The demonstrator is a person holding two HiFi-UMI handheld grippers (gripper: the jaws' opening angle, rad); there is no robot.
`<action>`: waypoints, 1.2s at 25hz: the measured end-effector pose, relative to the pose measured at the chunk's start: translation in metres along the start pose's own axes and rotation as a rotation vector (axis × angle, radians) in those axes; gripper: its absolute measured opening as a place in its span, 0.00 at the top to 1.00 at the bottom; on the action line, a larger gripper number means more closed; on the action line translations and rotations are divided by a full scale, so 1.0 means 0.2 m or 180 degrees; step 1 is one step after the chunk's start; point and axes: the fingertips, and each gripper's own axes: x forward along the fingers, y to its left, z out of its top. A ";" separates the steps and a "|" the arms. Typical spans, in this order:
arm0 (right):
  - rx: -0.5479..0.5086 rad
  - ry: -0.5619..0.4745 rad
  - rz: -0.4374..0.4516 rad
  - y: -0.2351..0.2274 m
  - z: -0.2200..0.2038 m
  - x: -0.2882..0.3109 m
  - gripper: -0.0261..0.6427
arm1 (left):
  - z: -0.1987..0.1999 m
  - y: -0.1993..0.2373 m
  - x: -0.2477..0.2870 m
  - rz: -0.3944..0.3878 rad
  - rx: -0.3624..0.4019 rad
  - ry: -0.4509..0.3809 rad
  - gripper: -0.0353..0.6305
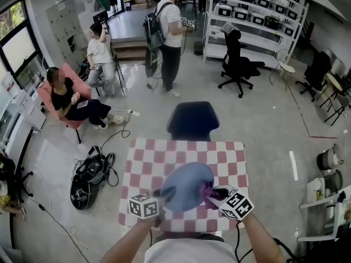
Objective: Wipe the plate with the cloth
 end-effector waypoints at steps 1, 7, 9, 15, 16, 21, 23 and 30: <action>-0.0009 -0.0003 -0.0028 -0.01 0.00 0.00 0.81 | 0.00 0.01 0.00 0.0015 0.0099 0.0019 0.87; -0.0007 -0.0027 -0.0148 -0.07 0.01 -0.05 0.81 | 0.05 0.04 -0.03 0.0048 0.0693 0.0156 0.87; -0.0012 -0.0025 -0.0161 -0.08 0.02 -0.07 0.81 | 0.07 0.05 -0.04 0.0048 0.0855 0.0194 0.87; -0.0028 -0.0038 -0.0202 -0.10 0.04 -0.09 0.81 | 0.11 0.04 -0.05 0.0085 0.1516 0.0320 0.87; -0.0036 -0.0044 -0.0209 -0.11 0.04 -0.10 0.81 | 0.12 0.04 -0.04 0.0088 0.1638 0.0336 0.87; -0.0033 -0.0060 -0.0315 -0.18 0.05 -0.17 0.81 | 0.15 0.02 -0.01 0.0079 0.2226 0.0364 0.87; -0.0018 -0.0083 -0.0373 -0.22 0.06 -0.21 0.81 | 0.18 -0.02 0.00 0.0036 0.2440 0.0330 0.87; 0.0021 -0.0098 -0.0538 -0.32 0.03 -0.36 0.81 | 0.19 -0.16 0.05 -0.0344 0.3034 0.0246 0.87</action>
